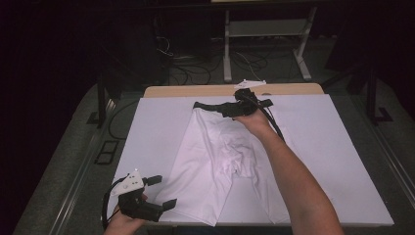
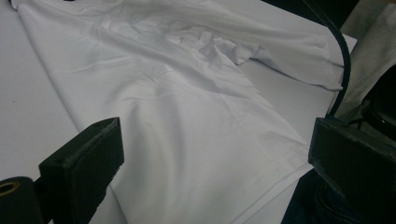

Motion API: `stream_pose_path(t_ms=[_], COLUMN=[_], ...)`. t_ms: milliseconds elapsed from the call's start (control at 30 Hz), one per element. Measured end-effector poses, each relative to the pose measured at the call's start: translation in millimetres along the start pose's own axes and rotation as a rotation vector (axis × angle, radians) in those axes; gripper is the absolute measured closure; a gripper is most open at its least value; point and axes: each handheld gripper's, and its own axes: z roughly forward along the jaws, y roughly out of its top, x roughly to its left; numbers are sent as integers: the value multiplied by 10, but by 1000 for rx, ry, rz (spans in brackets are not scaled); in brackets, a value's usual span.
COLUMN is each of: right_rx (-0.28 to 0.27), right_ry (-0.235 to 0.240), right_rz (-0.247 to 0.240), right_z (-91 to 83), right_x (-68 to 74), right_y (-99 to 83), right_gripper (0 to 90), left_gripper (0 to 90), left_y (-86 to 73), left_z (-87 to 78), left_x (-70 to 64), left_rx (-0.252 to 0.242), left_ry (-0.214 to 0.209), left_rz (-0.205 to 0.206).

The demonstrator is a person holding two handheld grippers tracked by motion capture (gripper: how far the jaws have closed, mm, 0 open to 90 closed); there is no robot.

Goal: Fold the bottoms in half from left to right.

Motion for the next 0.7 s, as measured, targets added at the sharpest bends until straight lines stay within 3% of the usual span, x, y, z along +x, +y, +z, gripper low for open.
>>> stream_pose_path(t_ms=[267,400,433,700], right_rx=[13,20,33,58], right_ry=[9,16,15,-7], right_rz=[-2,15,14,35], right_z=[123,349,419,635], right_x=[25,95,131,285], right_y=[-3,10,35,98], right_gripper=[33,35,70,94], left_gripper=[29,29,28,28], left_y=[-6,-4,15,39], left_z=[20,34,62,93], left_x=[6,3,-1,-48], left_rx=[19,28,31,41], left_ry=[-9,-17,-24,-35], left_rz=[2,7,7,15])
